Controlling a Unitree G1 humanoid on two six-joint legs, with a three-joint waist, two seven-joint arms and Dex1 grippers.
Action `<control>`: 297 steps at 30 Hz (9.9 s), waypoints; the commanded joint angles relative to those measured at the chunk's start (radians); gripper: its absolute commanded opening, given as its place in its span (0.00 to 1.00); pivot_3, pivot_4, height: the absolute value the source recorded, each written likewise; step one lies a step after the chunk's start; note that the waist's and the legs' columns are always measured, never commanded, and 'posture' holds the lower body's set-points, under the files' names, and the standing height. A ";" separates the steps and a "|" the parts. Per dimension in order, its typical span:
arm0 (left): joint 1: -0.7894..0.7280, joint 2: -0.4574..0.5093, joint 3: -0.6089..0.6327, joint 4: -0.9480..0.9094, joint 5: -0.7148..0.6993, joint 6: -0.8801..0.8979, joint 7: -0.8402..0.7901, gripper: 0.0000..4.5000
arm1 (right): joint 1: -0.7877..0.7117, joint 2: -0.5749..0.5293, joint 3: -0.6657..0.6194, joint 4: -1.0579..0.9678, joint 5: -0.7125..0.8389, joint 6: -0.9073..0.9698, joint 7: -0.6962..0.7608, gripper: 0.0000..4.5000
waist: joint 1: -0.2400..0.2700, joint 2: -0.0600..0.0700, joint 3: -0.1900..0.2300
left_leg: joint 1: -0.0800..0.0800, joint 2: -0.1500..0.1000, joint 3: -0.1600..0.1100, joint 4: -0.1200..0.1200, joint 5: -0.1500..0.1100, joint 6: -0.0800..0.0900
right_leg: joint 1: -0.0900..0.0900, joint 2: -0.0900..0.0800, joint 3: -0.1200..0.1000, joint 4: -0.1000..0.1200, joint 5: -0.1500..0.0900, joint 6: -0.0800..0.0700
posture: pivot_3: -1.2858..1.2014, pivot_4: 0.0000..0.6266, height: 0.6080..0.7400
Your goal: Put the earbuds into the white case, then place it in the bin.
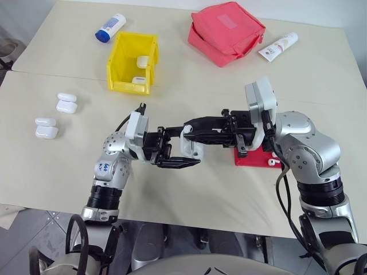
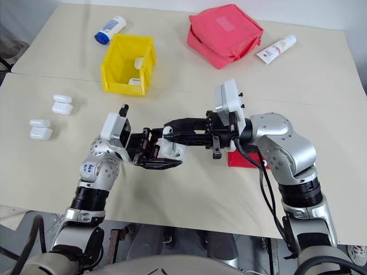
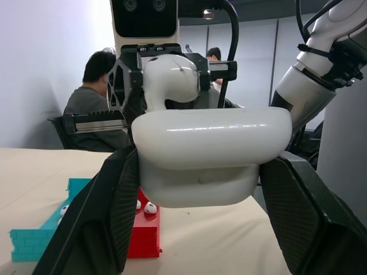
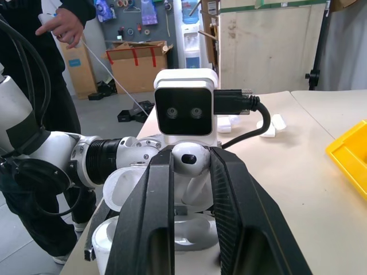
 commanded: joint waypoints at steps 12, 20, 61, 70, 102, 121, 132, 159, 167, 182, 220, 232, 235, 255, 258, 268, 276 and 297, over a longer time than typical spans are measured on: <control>0.002 0.012 0.030 -0.044 -0.036 -0.028 -0.024 0.62 | -0.002 -0.021 -0.071 -0.053 0.043 0.062 -0.067 0.11 | 0.000 0.000 0.000 | 0.000 0.000 0.000 0.000 0.000 0.000 | 0.000 0.000 0.000 0.000 0.000 0.000 | 0.52 0.24 1.00; -0.008 0.014 0.038 -0.016 -0.033 -0.032 -0.024 0.62 | 0.015 -0.022 -0.087 -0.099 0.081 0.089 -0.091 0.11 | 0.000 0.000 0.000 | 0.000 0.000 0.000 0.000 0.000 0.000 | 0.000 0.000 0.000 0.000 0.000 0.000 | 0.52 0.24 1.00; -0.076 0.007 0.062 0.042 -0.031 -0.061 -0.024 0.62 | 0.092 -0.120 0.044 -0.029 -0.143 -0.086 0.067 0.11 | 0.001 0.000 0.000 | 0.000 0.000 0.000 0.000 0.000 0.000 | 0.000 0.000 0.000 0.000 0.000 0.000 | 0.52 0.24 1.00; -0.090 0.003 0.061 0.076 -0.014 -0.096 -0.024 0.62 | 0.054 -0.109 0.056 -0.011 -0.133 -0.074 0.079 0.32 | 0.001 0.000 0.000 | 0.000 0.000 0.000 0.000 0.000 0.000 | 0.000 0.000 0.000 0.000 0.000 0.000 | 0.52 0.24 1.00; -0.083 0.027 0.048 0.163 0.040 -0.139 -0.030 0.62 | 0.192 -0.337 -0.332 -0.015 -0.140 0.022 -0.073 0.47 | 0.010 0.000 0.000 | -0.002 -0.001 -0.001 0.000 0.000 0.000 | 0.000 -0.001 -0.001 -0.001 0.000 0.000 | 0.52 0.24 1.00; -0.099 0.008 0.046 0.224 0.050 -0.176 -0.036 0.62 | 0.700 -0.425 -0.703 -0.084 -0.170 0.040 -0.108 0.74 | 0.027 0.000 0.000 | -0.001 -0.001 0.000 0.000 0.000 0.000 | 0.001 0.001 -0.001 -0.001 0.000 0.000 | 0.52 0.24 1.00; -0.091 0.007 0.049 0.215 0.051 -0.180 -0.024 0.62 | 0.731 -0.475 -0.731 -0.044 -0.196 0.032 -0.092 0.99 | 0.025 0.000 0.000 | 0.000 -0.001 0.000 0.000 0.000 0.000 | 0.001 0.001 -0.001 -0.001 0.000 0.000 | 0.52 0.24 1.00; -0.021 -0.037 0.029 0.101 0.055 -0.200 0.081 0.62 | -0.146 -0.540 0.101 0.135 -0.380 0.433 -0.116 0.52 | 0.022 0.001 0.000 | -0.003 -0.001 -0.001 0.001 0.000 0.000 | -0.001 0.000 -0.002 -0.001 0.000 0.000 | 0.52 0.24 1.00; -0.013 -0.043 0.026 0.097 0.058 -0.209 0.095 0.62 | -0.312 -0.487 0.291 0.260 -0.476 0.582 -0.099 0.52 | 0.014 0.001 0.000 | -0.005 0.000 -0.002 0.002 0.000 0.000 | -0.002 0.000 -0.002 0.000 0.000 0.000 | 0.52 0.24 1.00; 0.025 -0.047 0.017 0.055 0.056 -0.212 0.126 0.62 | -0.378 -0.390 0.353 0.446 -0.593 0.544 -0.096 0.52 | 0.000 0.001 0.000 | -0.009 -0.001 -0.002 0.003 0.000 0.000 | -0.007 -0.001 -0.004 0.001 0.000 0.000 | 0.52 0.24 1.00; 0.039 -0.039 0.020 0.040 0.059 -0.220 0.150 0.62 | -0.360 -0.352 0.365 0.470 -0.722 0.461 0.003 0.11 | 0.000 0.002 0.000 | -0.010 -0.001 -0.002 0.004 0.000 0.000 | -0.008 -0.001 -0.004 0.002 0.000 0.000 | 0.52 0.24 1.00; 0.001 -0.015 0.035 0.117 0.064 -0.230 0.109 0.62 | -0.274 -0.333 0.054 0.258 -0.502 0.391 0.035 0.11 | 0.003 0.002 0.000 | -0.011 -0.001 -0.002 0.004 0.000 0.000 | -0.009 0.000 -0.004 0.003 0.000 0.000 | 0.52 0.24 1.00; -0.017 -0.004 0.038 0.151 0.062 -0.233 0.089 0.62 | -0.170 -0.296 -0.092 0.138 -0.404 0.371 0.004 0.11 | 0.005 0.002 0.000 | -0.011 -0.001 -0.003 0.004 0.000 0.000 | -0.008 0.000 -0.004 0.002 0.000 0.000 | 0.52 0.24 1.00; -0.168 -0.014 0.039 0.303 0.064 -0.252 -0.029 0.62 | 0.161 0.180 -0.284 -0.375 0.349 0.561 -0.539 0.11 | 0.001 0.002 0.000 | -0.011 -0.003 -0.003 0.004 0.002 0.000 | -0.010 0.000 -0.003 0.008 0.000 0.000 | 0.52 0.24 1.00; -0.161 -0.020 0.033 0.268 0.055 -0.234 -0.034 0.62 | 0.175 0.173 -0.246 -0.361 0.313 0.511 -0.548 0.11 | 0.001 0.002 0.000 | -0.011 -0.003 -0.003 0.004 0.002 0.000 | -0.011 0.000 -0.002 0.008 0.000 0.000 | 0.52 0.24 1.00; -0.095 -0.010 0.018 0.141 0.036 -0.153 -0.031 0.62 | 0.191 0.117 -0.200 -0.333 0.283 0.420 -0.534 0.11 | 0.000 0.002 0.000 | -0.011 -0.002 -0.003 0.004 0.002 0.000 | -0.011 0.000 -0.001 0.009 0.000 0.000 | 0.52 0.24 1.00; -0.109 -0.005 0.041 0.137 0.036 -0.128 -0.006 0.62 | 0.216 0.069 -0.184 -0.343 0.322 0.430 -0.538 0.11 | 0.001 0.002 0.000 | -0.011 -0.003 -0.003 0.004 0.002 0.000 | -0.011 0.000 -0.001 0.009 0.000 0.000 | 0.52 0.24 1.00; -0.084 -0.005 0.040 0.061 0.007 -0.082 -0.006 0.62 | 0.245 -0.080 -0.060 -0.258 0.130 0.302 -0.470 0.11 | 0.001 0.002 0.000 | -0.011 -0.003 -0.003 0.004 0.002 0.000 | -0.011 0.000 -0.001 0.008 0.000 0.000 | 0.52 0.24 1.00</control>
